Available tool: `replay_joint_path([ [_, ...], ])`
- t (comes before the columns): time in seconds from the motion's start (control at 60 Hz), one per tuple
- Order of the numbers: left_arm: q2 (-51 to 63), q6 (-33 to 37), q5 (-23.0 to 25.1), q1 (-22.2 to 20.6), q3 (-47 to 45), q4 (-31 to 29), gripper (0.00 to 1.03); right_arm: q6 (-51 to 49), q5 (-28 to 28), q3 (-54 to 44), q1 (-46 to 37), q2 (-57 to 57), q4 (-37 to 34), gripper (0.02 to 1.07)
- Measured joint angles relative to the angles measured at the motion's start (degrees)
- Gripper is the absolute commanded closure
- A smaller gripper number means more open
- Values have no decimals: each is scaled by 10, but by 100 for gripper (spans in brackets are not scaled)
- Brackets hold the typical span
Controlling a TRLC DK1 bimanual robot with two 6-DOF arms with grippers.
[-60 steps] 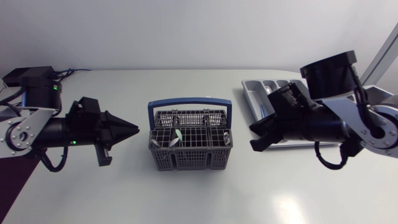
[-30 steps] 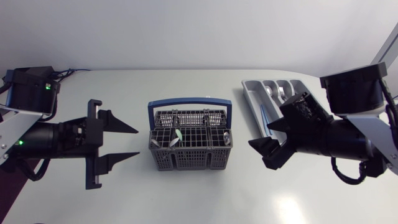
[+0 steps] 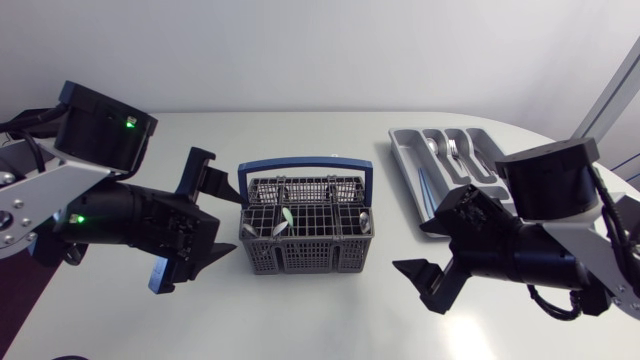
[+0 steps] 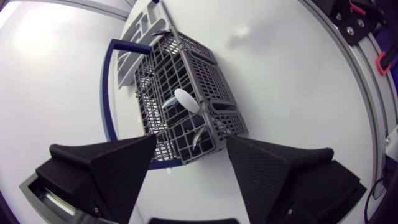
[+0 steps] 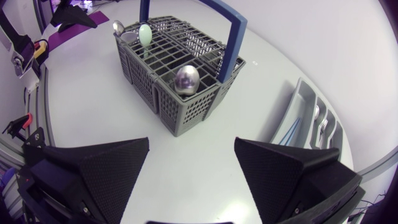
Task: Unload the cutlery basket into the drawer organizer.
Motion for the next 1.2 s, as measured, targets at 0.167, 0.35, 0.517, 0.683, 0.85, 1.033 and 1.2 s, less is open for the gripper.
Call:
replay_joint_path([
  [0.167, 26, 33, -34, -21, 23, -24, 41, -7, 0, -3, 0, -6, 0, 8],
  [0.35, 57, 49, -51, -27, 62, -37, 53, -16, 0, -10, 0, -11, 0, 8],
  [0.517, 79, 52, -58, -31, 76, -40, 61, -22, 0, -16, 0, -18, 0, 8],
  [0.683, 88, 56, -66, -34, 76, -41, 61, -26, 0, -22, 0, -23, 0, 8],
  [0.85, 88, 60, -66, -34, 76, -41, 61, -33, 0, -22, 0, -28, 0, 8],
  [1.033, 88, 62, -66, -34, 76, -41, 61, -33, 0, -23, 0, -30, 0, 8],
  [1.2, 90, 64, -77, -34, 69, -40, 61, -33, 0, -28, -1, -39, -1, 8],
])
